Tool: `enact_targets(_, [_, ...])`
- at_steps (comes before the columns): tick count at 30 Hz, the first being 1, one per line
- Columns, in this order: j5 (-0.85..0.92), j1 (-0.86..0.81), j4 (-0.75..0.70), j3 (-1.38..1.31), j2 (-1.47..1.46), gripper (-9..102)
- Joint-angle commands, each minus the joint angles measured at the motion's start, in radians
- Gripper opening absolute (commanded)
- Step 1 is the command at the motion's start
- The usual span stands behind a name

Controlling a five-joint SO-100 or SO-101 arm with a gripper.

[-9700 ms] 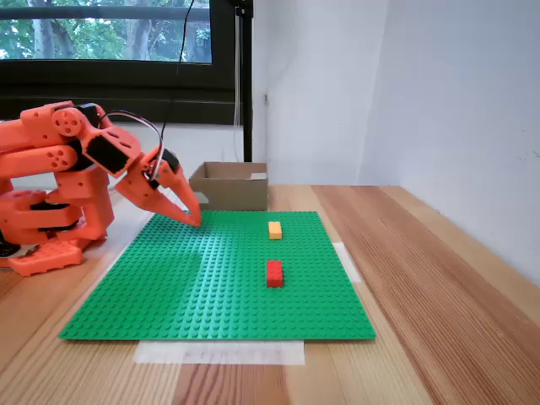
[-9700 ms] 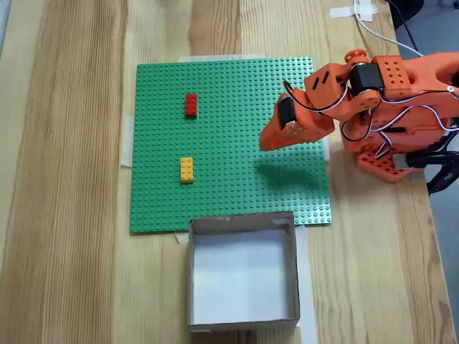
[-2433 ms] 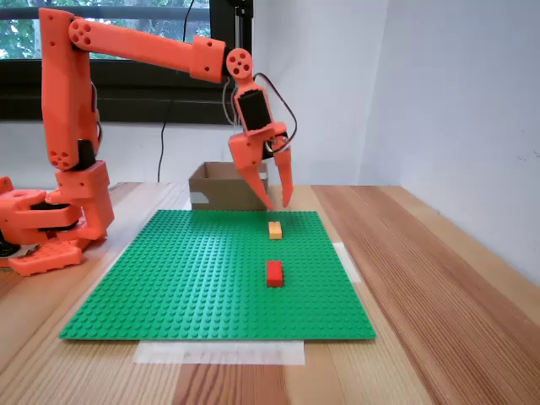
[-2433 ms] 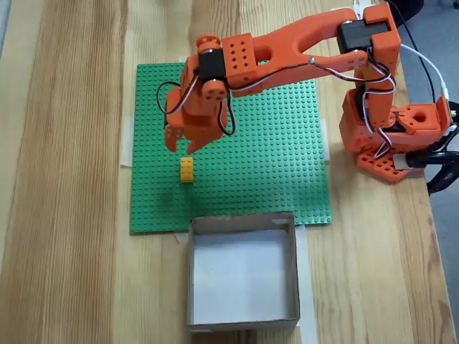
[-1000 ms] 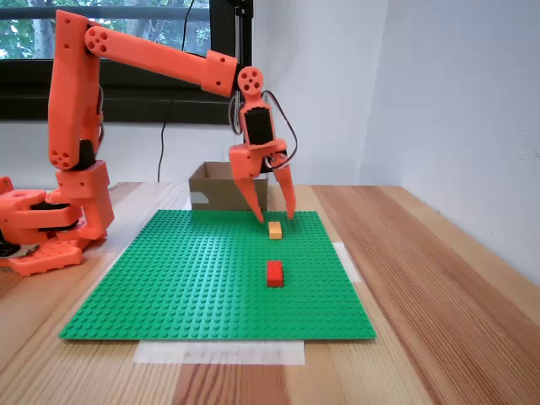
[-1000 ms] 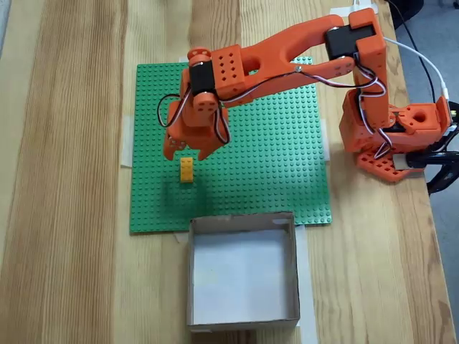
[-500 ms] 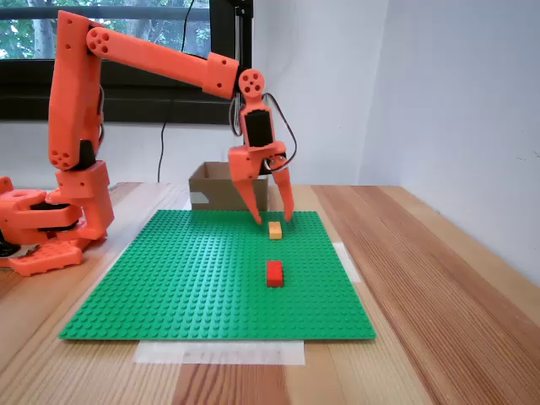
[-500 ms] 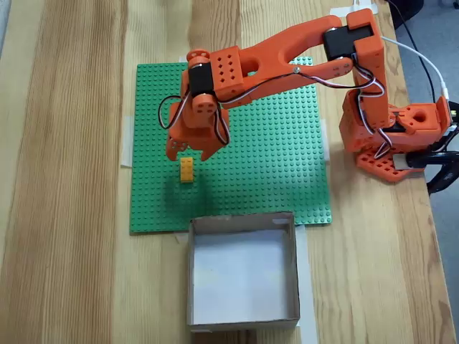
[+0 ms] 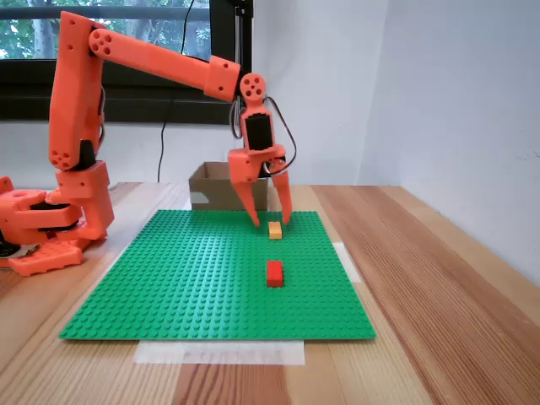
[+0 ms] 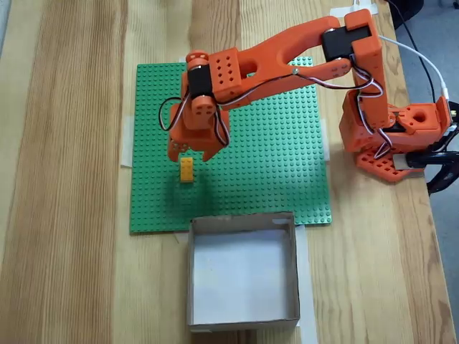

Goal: Pick the yellow lego block and put it in the box.

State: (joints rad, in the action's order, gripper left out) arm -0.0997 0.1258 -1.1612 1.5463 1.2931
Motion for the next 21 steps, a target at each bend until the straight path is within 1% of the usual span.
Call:
enact_targets(1, [0.006, 0.000, 0.008, -0.035, 0.002, 20])
enact_targets(21, [-0.002, 0.035, 0.008, -0.064, -0.038, 20])
